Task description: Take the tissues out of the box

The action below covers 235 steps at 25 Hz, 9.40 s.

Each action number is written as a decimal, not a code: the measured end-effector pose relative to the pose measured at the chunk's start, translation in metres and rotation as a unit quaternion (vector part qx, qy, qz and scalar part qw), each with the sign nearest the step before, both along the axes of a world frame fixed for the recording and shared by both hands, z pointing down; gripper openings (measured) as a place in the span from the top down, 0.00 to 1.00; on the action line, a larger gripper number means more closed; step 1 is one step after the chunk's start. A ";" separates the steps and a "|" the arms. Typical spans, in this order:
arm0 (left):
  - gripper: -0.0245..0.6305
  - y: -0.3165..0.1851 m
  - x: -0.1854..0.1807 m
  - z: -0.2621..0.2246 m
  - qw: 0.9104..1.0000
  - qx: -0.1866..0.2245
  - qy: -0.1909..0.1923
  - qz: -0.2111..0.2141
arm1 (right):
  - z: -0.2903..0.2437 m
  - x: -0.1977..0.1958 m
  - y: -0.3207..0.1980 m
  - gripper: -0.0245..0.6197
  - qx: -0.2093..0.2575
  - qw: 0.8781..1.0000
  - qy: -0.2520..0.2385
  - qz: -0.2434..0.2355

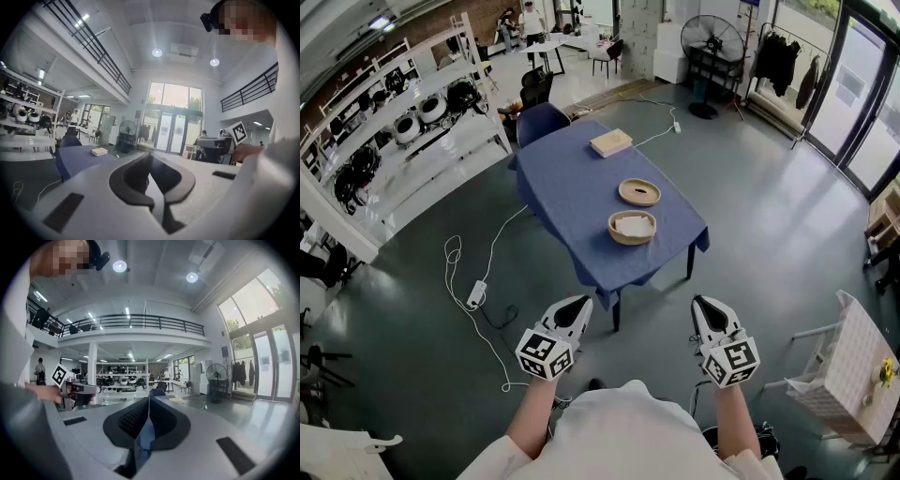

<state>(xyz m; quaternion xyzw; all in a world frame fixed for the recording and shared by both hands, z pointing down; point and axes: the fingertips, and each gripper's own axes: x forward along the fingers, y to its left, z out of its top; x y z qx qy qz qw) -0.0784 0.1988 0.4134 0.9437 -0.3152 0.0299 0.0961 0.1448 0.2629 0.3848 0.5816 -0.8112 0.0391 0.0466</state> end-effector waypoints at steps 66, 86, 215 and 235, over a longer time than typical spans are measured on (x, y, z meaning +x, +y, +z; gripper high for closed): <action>0.95 -0.074 -0.042 0.046 0.997 -0.054 -0.018 0.057 | 0.034 -0.051 -0.060 0.79 -0.036 0.997 -0.024 0.067; 0.95 -0.205 0.055 0.052 0.997 -0.067 -0.038 0.008 | 0.053 0.044 -0.222 0.79 -0.059 0.998 -0.036 -0.003; 0.95 -0.387 0.042 0.169 0.978 -0.198 -0.067 -0.023 | 0.366 0.046 -0.483 0.91 -0.353 0.898 0.191 -0.182; 0.95 -0.387 0.061 0.121 0.989 -0.141 -0.051 -0.003 | 0.205 0.062 -0.470 0.91 -0.206 0.973 0.067 -0.082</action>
